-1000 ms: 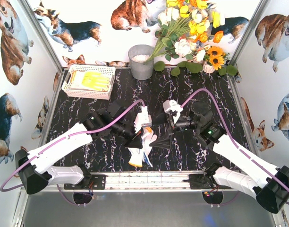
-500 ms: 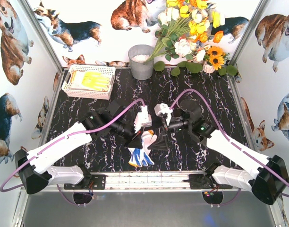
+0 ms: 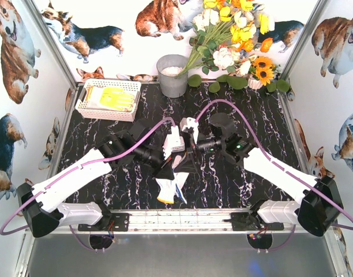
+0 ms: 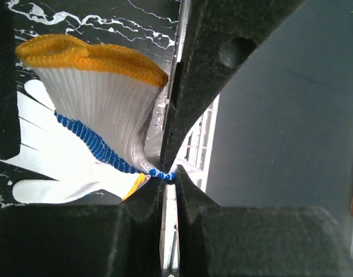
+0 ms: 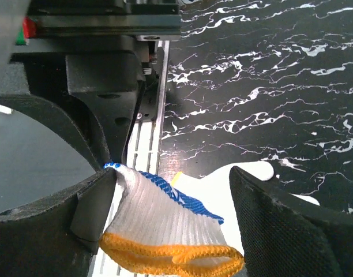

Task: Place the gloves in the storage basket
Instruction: Turn over the glove.

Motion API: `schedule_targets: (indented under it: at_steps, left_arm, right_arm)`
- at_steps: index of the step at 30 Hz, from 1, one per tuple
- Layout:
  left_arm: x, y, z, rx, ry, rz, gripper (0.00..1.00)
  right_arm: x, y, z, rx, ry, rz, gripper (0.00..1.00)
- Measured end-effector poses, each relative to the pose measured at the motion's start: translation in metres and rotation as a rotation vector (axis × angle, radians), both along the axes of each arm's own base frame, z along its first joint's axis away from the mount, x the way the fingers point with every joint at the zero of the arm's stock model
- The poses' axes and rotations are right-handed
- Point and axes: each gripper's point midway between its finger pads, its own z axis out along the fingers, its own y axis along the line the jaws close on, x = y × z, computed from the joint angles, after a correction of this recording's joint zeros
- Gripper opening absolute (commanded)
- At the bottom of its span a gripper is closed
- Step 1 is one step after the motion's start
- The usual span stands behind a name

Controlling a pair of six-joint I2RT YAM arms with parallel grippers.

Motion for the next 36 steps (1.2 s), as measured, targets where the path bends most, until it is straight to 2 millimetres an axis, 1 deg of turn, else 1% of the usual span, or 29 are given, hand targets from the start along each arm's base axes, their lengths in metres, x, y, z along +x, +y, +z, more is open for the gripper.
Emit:
schedule_targets:
  at_steps: [6,10,13,17,18,19,20,22,26,27,28,29,32,33,34,36]
  left_arm:
    - [0.003,0.002,-0.003,0.008,0.002,0.029,0.0]
    - [0.004,0.003,-0.006,0.02,-0.014,0.027,0.0]
    - [0.006,0.004,-0.005,0.02,-0.034,0.031,0.0]
    - [0.006,0.005,0.001,-0.002,-0.056,0.029,0.0]
    - [0.005,0.005,0.003,-0.006,-0.062,0.028,0.0]
    - [0.005,0.005,0.004,-0.008,-0.066,0.027,0.0]
    - [0.005,0.006,0.005,-0.01,-0.072,0.028,0.0]
    - [0.005,0.007,0.006,-0.014,-0.082,0.028,0.0]
    - [0.005,0.009,0.01,-0.026,-0.099,0.026,0.0]
    - [0.005,0.009,0.011,-0.028,-0.104,0.025,0.0]
    - [0.004,0.009,0.012,-0.03,-0.106,0.025,0.0]
    - [0.004,0.009,0.012,-0.032,-0.11,0.024,0.0]
    - [0.005,0.011,0.014,-0.035,-0.125,0.027,0.0]
    - [0.006,0.011,0.015,-0.037,-0.132,0.03,0.0]
    - [0.006,0.012,0.016,-0.038,-0.138,0.033,0.0]
    - [0.009,0.014,0.016,-0.034,-0.155,0.047,0.0]
  right_arm:
    - [0.003,-0.002,-0.007,0.017,0.047,-0.077,0.84]
    - [0.006,-0.003,-0.009,0.012,0.04,-0.105,0.84]
    - [0.008,-0.003,-0.009,0.01,0.03,-0.109,0.78]
    - [0.007,-0.002,-0.01,0.007,0.029,-0.113,0.65]
    - [0.007,-0.001,-0.01,0.009,0.027,-0.116,0.58]
    - [0.007,0.0,-0.01,0.014,0.023,-0.118,0.56]
    - [0.006,0.001,-0.01,0.017,0.021,-0.117,0.57]
    - [0.004,0.004,-0.013,0.015,0.027,-0.126,0.63]
    - [0.005,0.008,-0.013,0.012,0.025,-0.152,0.63]
    - [0.005,0.008,-0.012,0.013,0.022,-0.157,0.6]
    - [0.006,0.008,-0.012,0.013,0.02,-0.166,0.54]
    - [0.006,0.007,-0.012,0.012,0.017,-0.173,0.46]
    - [0.007,0.005,-0.014,-0.004,0.012,-0.188,0.19]
    - [0.007,0.004,-0.016,-0.015,0.015,-0.194,0.12]
    - [0.007,0.003,-0.019,-0.032,0.022,-0.2,0.07]
    - [0.009,-0.001,-0.025,-0.077,0.043,-0.231,0.05]
